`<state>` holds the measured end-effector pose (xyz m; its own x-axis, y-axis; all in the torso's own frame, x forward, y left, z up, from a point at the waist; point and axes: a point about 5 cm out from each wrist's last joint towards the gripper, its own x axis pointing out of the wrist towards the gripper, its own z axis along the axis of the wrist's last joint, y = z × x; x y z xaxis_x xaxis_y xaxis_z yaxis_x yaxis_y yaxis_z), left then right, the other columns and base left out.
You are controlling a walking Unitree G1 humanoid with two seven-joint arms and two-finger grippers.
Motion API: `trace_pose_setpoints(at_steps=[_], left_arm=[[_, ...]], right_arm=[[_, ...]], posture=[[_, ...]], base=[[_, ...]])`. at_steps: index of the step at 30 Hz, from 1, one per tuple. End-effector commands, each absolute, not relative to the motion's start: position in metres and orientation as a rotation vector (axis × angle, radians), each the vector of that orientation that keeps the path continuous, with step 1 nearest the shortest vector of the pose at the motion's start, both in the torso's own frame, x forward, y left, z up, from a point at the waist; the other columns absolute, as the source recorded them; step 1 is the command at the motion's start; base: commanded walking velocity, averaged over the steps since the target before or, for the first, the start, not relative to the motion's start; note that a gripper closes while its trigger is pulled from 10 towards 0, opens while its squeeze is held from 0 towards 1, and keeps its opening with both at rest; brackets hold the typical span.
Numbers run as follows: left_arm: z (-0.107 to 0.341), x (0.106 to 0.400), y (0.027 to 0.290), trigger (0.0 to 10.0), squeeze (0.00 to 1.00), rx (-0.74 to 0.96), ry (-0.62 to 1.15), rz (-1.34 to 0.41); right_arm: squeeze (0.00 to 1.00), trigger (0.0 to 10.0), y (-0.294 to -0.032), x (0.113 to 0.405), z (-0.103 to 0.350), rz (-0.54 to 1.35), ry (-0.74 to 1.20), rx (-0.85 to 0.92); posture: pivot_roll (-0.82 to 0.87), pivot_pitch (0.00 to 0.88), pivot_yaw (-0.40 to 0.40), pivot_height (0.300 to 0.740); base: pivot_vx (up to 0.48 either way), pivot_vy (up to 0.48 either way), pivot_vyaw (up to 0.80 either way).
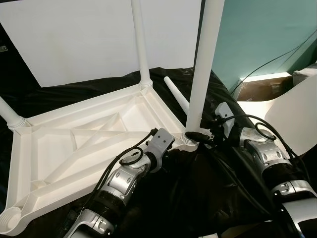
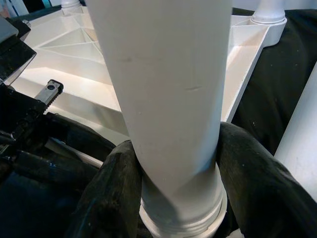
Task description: Building children table
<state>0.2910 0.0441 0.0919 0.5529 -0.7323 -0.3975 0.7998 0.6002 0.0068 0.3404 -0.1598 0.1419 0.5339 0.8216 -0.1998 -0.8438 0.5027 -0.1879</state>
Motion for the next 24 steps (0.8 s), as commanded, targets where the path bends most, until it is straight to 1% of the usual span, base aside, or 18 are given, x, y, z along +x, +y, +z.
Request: trace_pose_setpoints(at_steps=[1,3,4,5,6,7,8,9,10,11,13,16,18,20,23,24], left_arm=[[0.057,0.268,0.041,10.0,0.0,0.151,0.561,-1.038],[0.057,0.268,0.041,10.0,0.0,0.151,0.561,-1.038],[0.057,0.268,0.042,10.0,0.0,0.151,0.561,-1.036],[0.057,0.268,0.042,10.0,0.0,0.151,0.561,-1.036],[0.057,0.268,0.042,10.0,0.0,0.15,0.561,-1.033],[0.057,0.268,0.042,10.0,0.0,0.149,0.561,-1.031],[0.057,0.268,0.042,10.0,0.0,0.149,0.561,-1.031],[0.057,0.268,0.043,10.0,0.0,0.15,0.561,-1.028],[0.057,0.267,0.043,10.0,0.0,0.15,0.561,-1.027],[0.057,0.267,0.043,10.0,0.0,0.15,0.561,-1.027],[0.057,0.267,0.043,10.0,0.0,0.153,0.563,-1.032],[0.057,0.266,0.044,10.0,0.0,0.154,0.564,-1.032],[0.056,0.266,0.046,10.0,0.0,0.16,0.569,-1.029],[0.056,0.266,0.046,10.0,0.0,0.161,0.57,-1.029],[0.056,0.266,0.044,10.0,0.0,0.16,0.569,-1.032],[0.056,0.265,0.043,10.0,0.0,0.158,0.569,-1.036]], right_arm=[[0.0,0.0,-0.15,0.334,0.13,1.066,0.122,-0.233],[0.0,0.0,-0.15,0.334,0.13,1.066,0.122,-0.233],[0.0,0.0,-0.146,0.332,0.125,1.034,0.116,-0.195],[0.0,0.0,-0.146,0.332,0.125,1.034,0.116,-0.195],[0.0,0.0,-0.137,0.332,0.119,0.862,0.057,-0.118],[0.0,0.0,-0.133,0.332,0.115,0.729,0.024,-0.061],[0.0,0.0,-0.133,0.332,0.115,0.729,0.024,-0.061],[0.0,0.0,-0.13,0.33,0.111,0.577,-0.013,-0.012],[0.0,0.0,-0.128,0.326,0.106,0.466,-0.029,0.022],[0.0,0.0,-0.128,0.326,0.106,0.466,-0.029,0.022],[0.0,0.0,-0.124,0.323,0.103,0.343,-0.056,0.033],[0.0,0.0,-0.124,0.323,0.103,0.306,-0.061,0.034],[0.0,0.0,-0.123,0.325,0.104,0.245,-0.067,0.042],[0.0,0.0,-0.122,0.325,0.104,0.234,-0.068,0.045],[0.0,0.0,-0.114,0.321,0.102,0.276,-0.052,0.048],[0.0,8.7,-0.111,0.32,0.101,0.301,-0.041,0.044]], posture=[[0.01,0.0,-0.008,0.74],[0.01,0.0,-0.008,0.74],[0.01,0.0,-0.009,0.74],[0.01,0.0,-0.009,0.74],[0.01,0.0,-0.016,0.74],[0.01,0.0,-0.016,0.74],[0.01,0.0,-0.016,0.74],[0.01,0.0,-0.016,0.74],[0.02,0.0,-0.007,0.74],[0.02,0.0,-0.007,0.74],[0.02,0.0,-0.004,0.74],[0.02,0.0,-0.004,0.74],[0.01,0.0,-0.001,0.74],[0.01,0.0,-0.001,0.74],[0.01,0.0,0.0,0.74],[0.01,0.0,-0.003,0.74]], base=[[0.0,0.0,0.0],[0.0,0.0,0.0],[0.0,0.0,0.0],[0.0,0.0,0.0],[0.0,0.0,0.0],[0.0,0.0,0.0],[0.0,0.0,0.0],[0.0,0.0,0.0],[0.0,0.0,0.0],[0.0,0.0,0.0],[0.0,0.0,0.0],[0.0,0.0,0.0],[0.0,0.0,0.0],[0.0,0.0,0.0],[0.0,0.0,0.0],[0.0,0.0,0.0]])
